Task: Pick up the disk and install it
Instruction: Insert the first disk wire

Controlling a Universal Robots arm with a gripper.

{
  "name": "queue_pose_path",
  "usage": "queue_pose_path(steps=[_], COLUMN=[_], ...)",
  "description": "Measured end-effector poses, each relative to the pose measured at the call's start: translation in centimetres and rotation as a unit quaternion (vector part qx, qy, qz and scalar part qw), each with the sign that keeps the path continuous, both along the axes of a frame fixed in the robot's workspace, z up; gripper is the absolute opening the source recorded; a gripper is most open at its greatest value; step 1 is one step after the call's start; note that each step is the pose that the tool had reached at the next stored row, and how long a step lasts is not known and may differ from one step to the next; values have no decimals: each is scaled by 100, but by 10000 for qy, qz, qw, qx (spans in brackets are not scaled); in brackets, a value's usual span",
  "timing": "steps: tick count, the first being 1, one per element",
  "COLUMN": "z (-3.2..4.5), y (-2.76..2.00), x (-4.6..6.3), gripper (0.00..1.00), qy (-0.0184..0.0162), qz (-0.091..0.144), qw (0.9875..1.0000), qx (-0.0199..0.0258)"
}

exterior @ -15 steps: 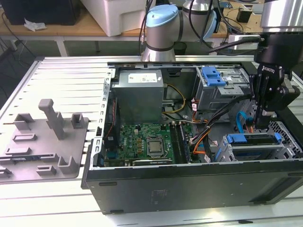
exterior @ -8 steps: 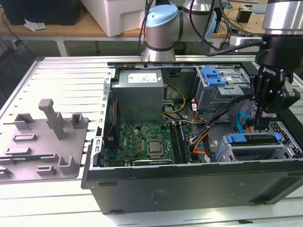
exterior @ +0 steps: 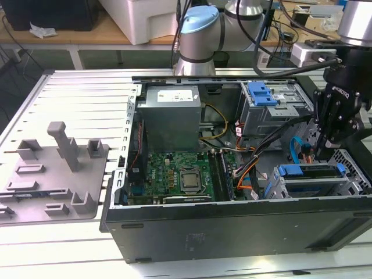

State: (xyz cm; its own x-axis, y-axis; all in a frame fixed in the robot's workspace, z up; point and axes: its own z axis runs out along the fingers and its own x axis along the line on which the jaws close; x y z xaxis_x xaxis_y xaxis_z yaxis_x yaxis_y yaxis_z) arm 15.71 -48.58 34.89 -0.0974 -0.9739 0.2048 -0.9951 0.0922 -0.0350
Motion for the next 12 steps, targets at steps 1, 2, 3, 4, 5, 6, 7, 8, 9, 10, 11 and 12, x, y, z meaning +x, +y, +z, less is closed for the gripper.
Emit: queue_pose_path(steps=[1, 2, 3, 4, 5, 6, 7, 8, 9, 10, 11, 12], z=[8, 17, 28, 42, 49, 52, 52, 53, 52, 52, 52, 52], y=[-13, -29, -44, -67, -85, -103, -125, -138, -149, -167, -184, -194], x=[0, 0, 0, 0, 0, 0, 0, 0, 0, 0, 0, 0], gripper=[16, 16, 16, 16, 16, 16, 16, 16, 16, 16, 16, 16], qy=[0, 0, 0, 0, 0, 0, 0, 0, 0, 0, 0, 0], qz=[0, 0, -1, 0, 0, 0, 0, 0, 0, 0, 0, 0], qw=[10000, 10000, 9999, 9998, 9997, 9996, 9995, 9995, 9994, 9992, 9989, 9988], qx=[38, 83, 127, 183, 225, 265, 306, 331, 356, 400, 462, 497])
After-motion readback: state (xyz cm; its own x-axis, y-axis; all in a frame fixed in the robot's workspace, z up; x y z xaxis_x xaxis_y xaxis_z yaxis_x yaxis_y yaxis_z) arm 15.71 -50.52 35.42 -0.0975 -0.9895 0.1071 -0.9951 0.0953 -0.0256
